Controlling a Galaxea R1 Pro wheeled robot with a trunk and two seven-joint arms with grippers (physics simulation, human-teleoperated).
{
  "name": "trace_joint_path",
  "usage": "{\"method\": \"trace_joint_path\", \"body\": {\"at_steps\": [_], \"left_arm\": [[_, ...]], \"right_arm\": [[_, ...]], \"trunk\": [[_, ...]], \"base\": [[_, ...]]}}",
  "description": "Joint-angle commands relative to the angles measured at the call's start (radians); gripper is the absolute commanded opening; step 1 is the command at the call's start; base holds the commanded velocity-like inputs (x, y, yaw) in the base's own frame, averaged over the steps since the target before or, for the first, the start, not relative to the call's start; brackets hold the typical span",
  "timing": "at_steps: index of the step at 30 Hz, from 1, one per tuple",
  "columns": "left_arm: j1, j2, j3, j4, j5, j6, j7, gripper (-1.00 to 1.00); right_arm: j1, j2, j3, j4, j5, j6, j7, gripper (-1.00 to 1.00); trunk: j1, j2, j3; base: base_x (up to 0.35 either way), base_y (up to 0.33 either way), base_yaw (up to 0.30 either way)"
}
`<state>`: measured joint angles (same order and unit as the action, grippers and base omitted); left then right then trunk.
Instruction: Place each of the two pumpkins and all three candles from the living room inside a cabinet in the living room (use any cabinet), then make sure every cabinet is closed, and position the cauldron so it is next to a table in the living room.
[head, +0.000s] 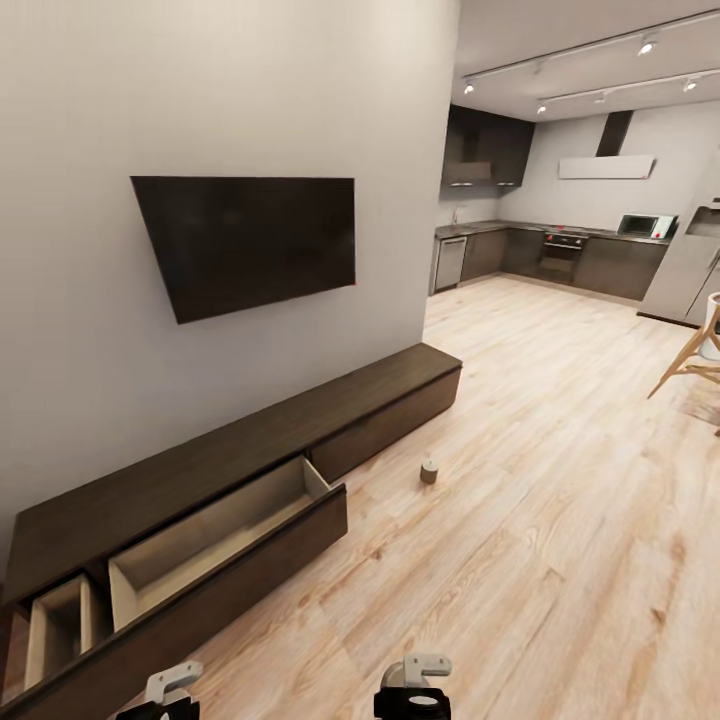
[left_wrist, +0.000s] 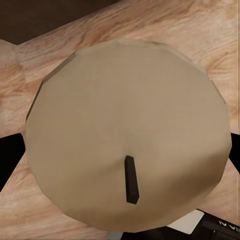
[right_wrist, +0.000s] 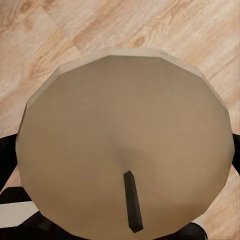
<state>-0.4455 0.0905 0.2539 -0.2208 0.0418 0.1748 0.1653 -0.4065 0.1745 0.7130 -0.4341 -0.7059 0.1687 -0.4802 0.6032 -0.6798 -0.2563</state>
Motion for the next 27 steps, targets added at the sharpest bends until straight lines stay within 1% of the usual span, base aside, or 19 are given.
{"method": "trace_joint_path", "body": {"at_steps": [1,6,9,14,27], "left_arm": [[0.000,0.000,0.000,0.000,0.000,0.000,0.000,-1.00],[-0.001,0.000,0.000,0.000,0.000,0.000,0.000,-1.00],[0.000,0.000,0.000,0.000,0.000,0.000,0.000,-1.00],[0.000,0.000,0.001,0.000,0.000,0.000,0.000,-1.00],[0.000,0.000,0.001,0.000,0.000,0.000,0.000,-1.00]], "right_arm": [[0.000,0.000,0.000,0.000,0.000,0.000,0.000,-1.00],[0.000,0.000,0.000,0.000,0.000,0.000,0.000,-1.00],[0.000,0.000,0.000,0.000,0.000,0.000,0.000,-1.00],[0.000,0.000,0.000,0.000,0.000,0.001,0.000,-1.00],[0.000,0.000,0.000,0.000,0.000,0.002,0.000,-1.00]], "trunk": [[0.000,0.000,0.000],[0.000,0.000,0.000],[0.000,0.000,0.000],[0.000,0.000,0.000],[0.000,0.000,0.000]], "base": [[0.148,-0.135,0.000],[0.184,-0.177,0.003],[0.199,-0.193,0.151],[0.089,-0.085,0.262],[0.004,-0.004,0.287]]}}
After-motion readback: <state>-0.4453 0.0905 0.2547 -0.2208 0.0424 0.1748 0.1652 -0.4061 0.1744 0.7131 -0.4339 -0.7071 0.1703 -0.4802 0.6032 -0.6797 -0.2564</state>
